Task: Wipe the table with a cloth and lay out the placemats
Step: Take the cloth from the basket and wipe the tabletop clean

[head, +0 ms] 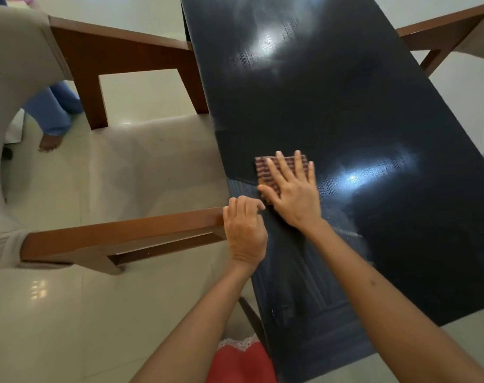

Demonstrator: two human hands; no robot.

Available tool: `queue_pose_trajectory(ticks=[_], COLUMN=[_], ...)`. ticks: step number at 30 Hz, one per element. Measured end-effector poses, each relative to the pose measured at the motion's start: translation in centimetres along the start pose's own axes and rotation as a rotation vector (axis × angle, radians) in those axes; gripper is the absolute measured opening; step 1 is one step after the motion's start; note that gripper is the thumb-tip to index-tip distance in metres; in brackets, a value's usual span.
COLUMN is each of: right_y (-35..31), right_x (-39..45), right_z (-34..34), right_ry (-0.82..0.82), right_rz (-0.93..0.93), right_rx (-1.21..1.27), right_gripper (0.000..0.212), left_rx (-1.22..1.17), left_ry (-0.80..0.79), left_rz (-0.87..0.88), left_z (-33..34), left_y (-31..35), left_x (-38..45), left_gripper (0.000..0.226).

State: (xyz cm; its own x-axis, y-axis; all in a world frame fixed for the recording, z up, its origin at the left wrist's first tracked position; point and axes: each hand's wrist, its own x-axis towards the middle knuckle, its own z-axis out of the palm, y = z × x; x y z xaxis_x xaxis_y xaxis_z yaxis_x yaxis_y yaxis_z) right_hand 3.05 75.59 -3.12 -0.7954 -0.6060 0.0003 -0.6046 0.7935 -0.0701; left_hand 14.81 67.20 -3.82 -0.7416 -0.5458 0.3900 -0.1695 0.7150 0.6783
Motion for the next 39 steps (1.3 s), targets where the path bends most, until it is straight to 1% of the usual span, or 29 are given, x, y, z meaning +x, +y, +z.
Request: queue_pose_trajectory(ticks=[3,5,7,9,11,14,17,20,23,25,28,31,33,36,39], right_y=[-4.2,-5.5,-5.5,-5.0,-4.4,-1.9,3.2,7.2,6.8,5.3,1.8,-2.7,-4.9,-5.7,-4.9], right_x=[0.4,0.4,0.3,0.1,-0.3,-1.6,-3.7,-6.1,-6.9,-6.9,-7.4,-8.2,-8.5,-8.6,-8.8], right_z=[0.5,0.7,0.8,0.7,0.6,0.3,0.0,-0.3,-0.2,-0.3,-0.4,0.0,0.3,0.7,0.7], right_ry=[-0.030,-0.060,-0.064,-0.054,-0.045,-0.018,-0.024,-0.032,-0.015,-0.007,-0.007,-0.007,0.002,0.019,0.027], right_rz=[-0.160,-0.256,-0.316,-0.336,-0.291,-0.094,0.091,0.203,0.261,0.230,0.092,-0.021,-0.084,-0.118,-0.143], right_rx=[-0.004,-0.031,-0.046,-0.027,0.009,0.051,0.075,0.075,0.075,0.059,0.035,0.071,0.093,0.107,0.136], right_gripper=[0.064,0.062,0.062,0.060,0.057,0.058,0.064,0.066,0.064,0.063,0.063,0.061,0.059,0.056,0.054], left_rx=[-0.239,-0.359,-0.377,-0.345,-0.322,-0.315,-0.308,-0.323,-0.342,-0.342,-0.340,-0.367,-0.350,-0.346,-0.342], left_ry=[0.119,0.157,0.169,0.158,0.136,0.085,0.021,-0.010,-0.023,-0.037,-0.059,-0.098,-0.093,-0.079,-0.149], left_rz=[-0.161,-0.246,-0.290,-0.287,-0.263,-0.238,-0.250,-0.277,-0.280,-0.267,-0.212,-0.168,-0.155,-0.184,-0.177], left_z=[-0.7,-1.0,-1.2,-1.3,-1.4,-1.5,-1.5,-1.5,-1.7,-2.0,-2.3,-2.5,-2.6,-2.8,-2.8], left_y=[-0.4,-0.8,-0.8,-0.9,-1.0,-1.2,-1.6,-1.8,-1.6,-1.6,-1.6,-1.3,-1.1,-0.7,-0.2], left_x=[-0.3,-0.4,-0.5,-0.6,-0.5,-0.6,-1.1,-1.6,-1.9,-1.7,-1.0,-0.3,0.1,0.7,1.2], left_gripper=[0.018,0.021,0.025,0.023,0.018,0.020,0.023,0.021,0.018,0.018,0.019,0.019,0.020,0.022,0.025])
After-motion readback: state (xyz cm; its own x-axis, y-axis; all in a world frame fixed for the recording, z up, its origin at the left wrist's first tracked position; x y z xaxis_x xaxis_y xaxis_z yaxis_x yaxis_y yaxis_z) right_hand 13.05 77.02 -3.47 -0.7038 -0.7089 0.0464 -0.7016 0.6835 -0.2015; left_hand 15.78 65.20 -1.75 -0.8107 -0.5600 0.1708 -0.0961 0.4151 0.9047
